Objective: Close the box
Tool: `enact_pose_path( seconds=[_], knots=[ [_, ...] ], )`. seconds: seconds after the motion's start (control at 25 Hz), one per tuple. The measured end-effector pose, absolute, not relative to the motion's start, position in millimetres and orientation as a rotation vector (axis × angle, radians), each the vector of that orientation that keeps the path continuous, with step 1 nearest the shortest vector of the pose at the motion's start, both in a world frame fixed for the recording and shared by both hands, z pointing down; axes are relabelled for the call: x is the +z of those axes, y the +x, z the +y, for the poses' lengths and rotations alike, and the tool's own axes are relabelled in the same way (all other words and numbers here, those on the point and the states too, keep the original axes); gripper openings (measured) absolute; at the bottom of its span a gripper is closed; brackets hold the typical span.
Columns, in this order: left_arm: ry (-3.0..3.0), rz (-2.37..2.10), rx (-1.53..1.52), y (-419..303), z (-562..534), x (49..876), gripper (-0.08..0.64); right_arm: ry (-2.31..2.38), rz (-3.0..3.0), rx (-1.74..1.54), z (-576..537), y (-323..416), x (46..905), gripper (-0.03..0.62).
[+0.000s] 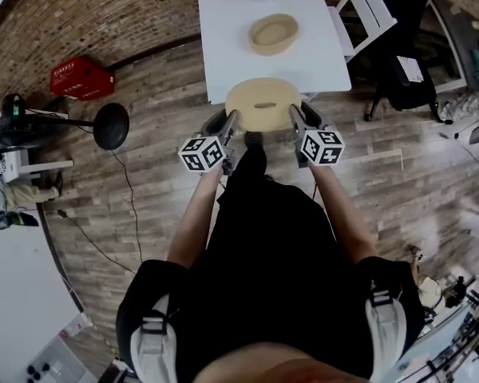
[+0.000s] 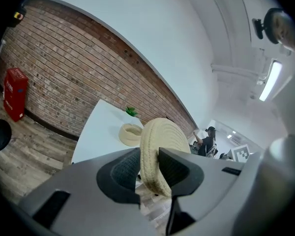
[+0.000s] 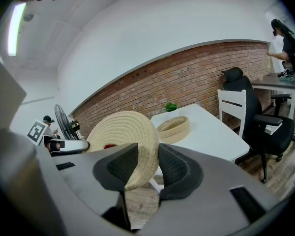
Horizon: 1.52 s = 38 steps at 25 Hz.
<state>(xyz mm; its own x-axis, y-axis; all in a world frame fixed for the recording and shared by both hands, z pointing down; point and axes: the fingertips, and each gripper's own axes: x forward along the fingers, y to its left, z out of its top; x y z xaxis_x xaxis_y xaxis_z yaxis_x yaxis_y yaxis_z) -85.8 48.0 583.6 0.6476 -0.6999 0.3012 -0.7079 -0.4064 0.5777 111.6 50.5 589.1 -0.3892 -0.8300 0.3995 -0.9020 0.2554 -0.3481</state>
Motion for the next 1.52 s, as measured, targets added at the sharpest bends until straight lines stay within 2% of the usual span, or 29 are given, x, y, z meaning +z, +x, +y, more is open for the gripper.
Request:
enact_pose_path(
  seconds=[1.52],
  knots=[
    [2.126, -1.013, 0.046, -53, -154, 606, 0.126, 1.706, -2.291, 0.844, -148, 143, 602, 0.127]
  ],
)
